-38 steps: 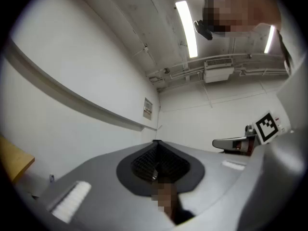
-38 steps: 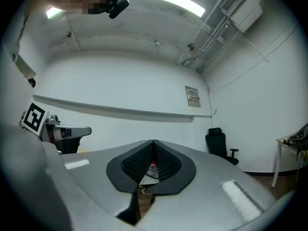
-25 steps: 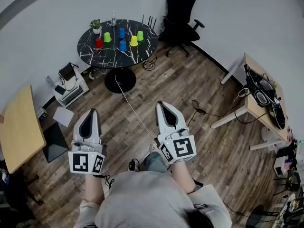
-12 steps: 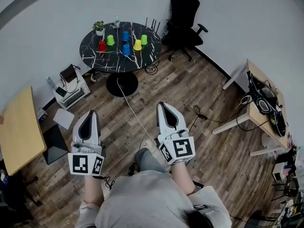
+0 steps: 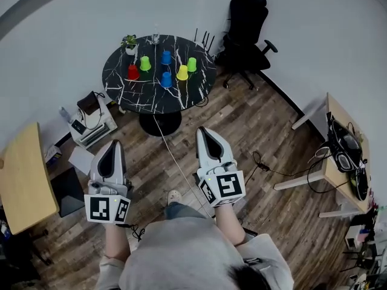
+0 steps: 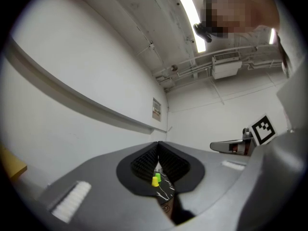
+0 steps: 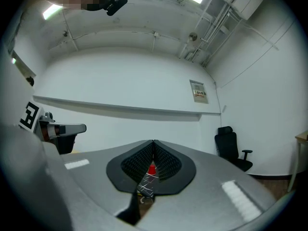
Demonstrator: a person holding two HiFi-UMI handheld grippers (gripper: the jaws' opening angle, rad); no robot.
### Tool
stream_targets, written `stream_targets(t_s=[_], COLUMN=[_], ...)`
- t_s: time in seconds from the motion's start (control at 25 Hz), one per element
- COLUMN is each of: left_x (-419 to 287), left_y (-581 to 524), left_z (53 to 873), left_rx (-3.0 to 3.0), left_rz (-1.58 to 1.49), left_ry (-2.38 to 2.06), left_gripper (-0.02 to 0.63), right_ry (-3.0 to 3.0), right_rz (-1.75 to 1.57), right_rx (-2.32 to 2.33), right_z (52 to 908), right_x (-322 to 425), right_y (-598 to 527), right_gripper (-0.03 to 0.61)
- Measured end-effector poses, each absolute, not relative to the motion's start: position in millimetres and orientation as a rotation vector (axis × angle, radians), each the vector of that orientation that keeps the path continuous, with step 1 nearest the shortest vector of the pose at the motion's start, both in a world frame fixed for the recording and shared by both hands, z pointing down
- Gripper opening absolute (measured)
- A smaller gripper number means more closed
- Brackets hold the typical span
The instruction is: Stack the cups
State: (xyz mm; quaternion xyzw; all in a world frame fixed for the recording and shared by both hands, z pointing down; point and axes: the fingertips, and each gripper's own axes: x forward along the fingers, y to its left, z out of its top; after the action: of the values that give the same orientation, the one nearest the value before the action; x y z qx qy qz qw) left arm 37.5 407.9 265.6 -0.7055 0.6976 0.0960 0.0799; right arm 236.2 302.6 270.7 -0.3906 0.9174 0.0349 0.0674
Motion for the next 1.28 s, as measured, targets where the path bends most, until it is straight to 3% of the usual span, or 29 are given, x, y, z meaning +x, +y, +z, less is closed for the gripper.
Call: stream_targets(t_s=[0.76,1.28], left_x=[3,-88], left_y=[216,69], left_z=[266,274], left_rx=[-2.102,-2.239], left_rz=[0.239,0.274], left_ry=[2.091,2.013], left_gripper=[0.058,0.058], right_ry=[2.78,2.757], right_rz=[0.087,0.068], right_rx=[-1.148,-1.295], right_z=[274,282], right_x=[195,112], right_y=[117,-6], right_gripper=[0.005,0.005])
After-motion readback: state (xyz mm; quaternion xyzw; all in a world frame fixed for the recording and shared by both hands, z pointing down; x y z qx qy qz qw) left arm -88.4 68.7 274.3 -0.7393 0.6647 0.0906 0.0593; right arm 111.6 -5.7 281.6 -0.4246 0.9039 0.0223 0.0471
